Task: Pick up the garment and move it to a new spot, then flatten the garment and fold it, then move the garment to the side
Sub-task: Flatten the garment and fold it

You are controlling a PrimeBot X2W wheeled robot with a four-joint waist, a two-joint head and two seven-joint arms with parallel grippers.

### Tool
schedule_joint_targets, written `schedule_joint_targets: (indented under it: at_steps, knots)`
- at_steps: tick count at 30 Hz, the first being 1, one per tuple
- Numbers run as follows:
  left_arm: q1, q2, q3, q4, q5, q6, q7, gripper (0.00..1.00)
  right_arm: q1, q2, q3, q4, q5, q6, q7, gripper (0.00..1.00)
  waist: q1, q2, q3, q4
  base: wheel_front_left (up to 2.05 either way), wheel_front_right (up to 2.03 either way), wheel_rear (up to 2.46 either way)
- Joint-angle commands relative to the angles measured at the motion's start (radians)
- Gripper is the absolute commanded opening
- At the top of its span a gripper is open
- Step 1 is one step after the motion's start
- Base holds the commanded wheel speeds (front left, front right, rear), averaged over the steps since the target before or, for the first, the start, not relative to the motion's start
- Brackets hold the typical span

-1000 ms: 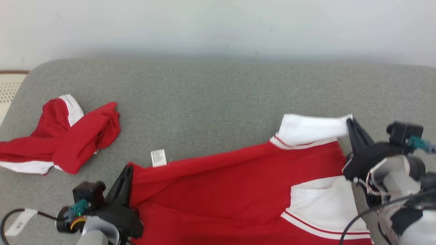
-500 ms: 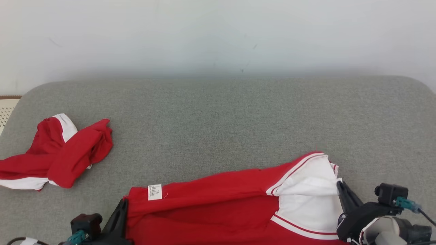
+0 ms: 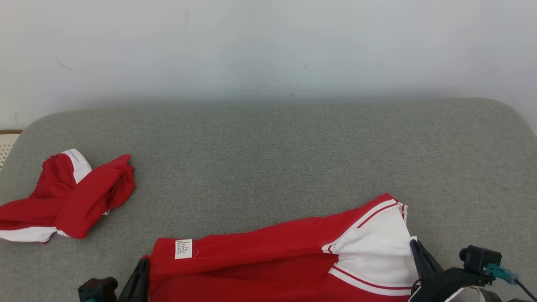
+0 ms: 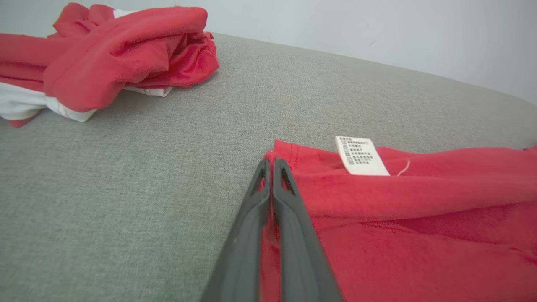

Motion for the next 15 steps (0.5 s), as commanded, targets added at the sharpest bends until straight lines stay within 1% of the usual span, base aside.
schedule_joint_targets:
  at_steps: [1, 5, 6, 7, 8, 10, 15]
  knots:
    - [0.016, 0.001, 0.006, 0.002, 0.014, 0.003, -0.001, 0.0, 0.011, -0.001, 0.0, -0.004, -0.003, -0.001, -0.001, 0.0, 0.0001, 0.0, 0.0, -0.002, 0.0, 0.0, 0.0]
    - [0.029, 0.001, 0.008, 0.001, 0.02, 0.003, -0.001, 0.0, 0.038, 0.011, 0.012, 0.012, 0.008, -0.001, -0.001, 0.0, 0.0001, 0.0, 0.0, -0.008, 0.0, 0.0, 0.0]
    - [0.033, 0.001, 0.01, 0.001, 0.016, 0.005, -0.001, 0.35, 0.04, 0.011, 0.011, 0.019, 0.012, -0.001, -0.001, 0.48, 0.0001, 0.0, 0.0, -0.009, 0.0, 0.0, 0.0]
    - [0.036, 0.001, 0.012, -0.001, 0.015, 0.008, -0.001, 0.82, 0.036, 0.01, 0.005, 0.019, 0.011, -0.001, -0.001, 1.0, 0.0001, 0.0, -0.001, -0.01, 0.0, 0.0, 0.0]
    - [0.04, 0.001, 0.015, -0.006, 0.016, 0.011, -0.001, 1.0, 0.036, 0.011, -0.009, 0.013, 0.015, -0.001, -0.001, 1.0, 0.0001, 0.0, -0.001, -0.01, 0.0, 0.0, 0.0]
    - [0.058, 0.001, 0.022, -0.021, 0.016, 0.027, -0.001, 1.0, 0.055, 0.007, -0.042, -0.003, 0.013, -0.001, -0.001, 1.0, 0.0001, 0.0, -0.001, -0.009, 0.0, 0.0, 0.0]
    - [0.127, 0.0, 0.026, -0.102, -0.003, 0.079, -0.001, 1.0, 0.091, 0.005, -0.15, -0.064, -0.052, -0.001, -0.001, 1.0, 0.0001, 0.0, -0.003, 0.0, 0.0, 0.0, 0.0]
